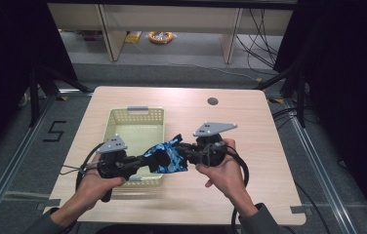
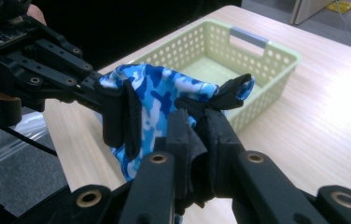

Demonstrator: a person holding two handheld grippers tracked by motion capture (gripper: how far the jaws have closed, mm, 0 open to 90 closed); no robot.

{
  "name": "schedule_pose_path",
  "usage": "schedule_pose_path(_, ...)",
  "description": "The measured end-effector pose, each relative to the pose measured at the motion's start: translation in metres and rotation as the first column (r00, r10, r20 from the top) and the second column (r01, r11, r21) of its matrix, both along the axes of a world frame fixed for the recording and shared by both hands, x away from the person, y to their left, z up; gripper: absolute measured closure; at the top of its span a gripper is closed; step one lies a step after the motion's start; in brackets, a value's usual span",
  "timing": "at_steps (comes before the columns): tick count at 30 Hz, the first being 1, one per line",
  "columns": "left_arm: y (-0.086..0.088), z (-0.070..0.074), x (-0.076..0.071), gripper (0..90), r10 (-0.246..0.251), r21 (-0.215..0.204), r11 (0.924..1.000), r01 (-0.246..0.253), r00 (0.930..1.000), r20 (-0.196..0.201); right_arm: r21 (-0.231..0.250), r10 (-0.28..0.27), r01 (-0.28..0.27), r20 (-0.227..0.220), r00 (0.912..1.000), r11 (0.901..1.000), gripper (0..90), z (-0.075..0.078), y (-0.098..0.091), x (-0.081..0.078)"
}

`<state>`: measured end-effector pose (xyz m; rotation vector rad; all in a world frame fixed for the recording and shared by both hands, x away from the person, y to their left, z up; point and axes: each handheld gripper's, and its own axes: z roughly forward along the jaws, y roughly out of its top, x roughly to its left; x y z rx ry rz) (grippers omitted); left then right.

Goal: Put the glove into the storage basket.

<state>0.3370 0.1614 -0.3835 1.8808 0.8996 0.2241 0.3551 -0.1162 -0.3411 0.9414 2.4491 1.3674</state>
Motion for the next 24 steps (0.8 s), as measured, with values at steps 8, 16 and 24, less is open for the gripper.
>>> schedule_pose_path(8, 0.034, 0.006, 0.004, 84.8, 0.051, 0.000, 0.9987, -0.051, 0.9984, -0.024, -0.006, 0.045, -0.045, -0.002, 0.9990, 0.9990, 81.5, 0.012, 0.038, 0.020)
schedule_pose_path(16, 0.066, 0.001, 0.012, 84.6, 0.101, 0.012, 0.9949, -0.100, 0.9931, -0.060, 0.017, 0.085, -0.084, -0.047, 0.9953, 0.9963, 81.5, 0.005, 0.075, 0.037)
schedule_pose_path(24, 0.092, -0.011, 0.014, 84.5, 0.148, 0.027, 0.9889, -0.146, 0.9843, -0.096, 0.021, 0.115, -0.114, -0.089, 0.9893, 0.9933, 81.5, -0.012, 0.105, 0.053)
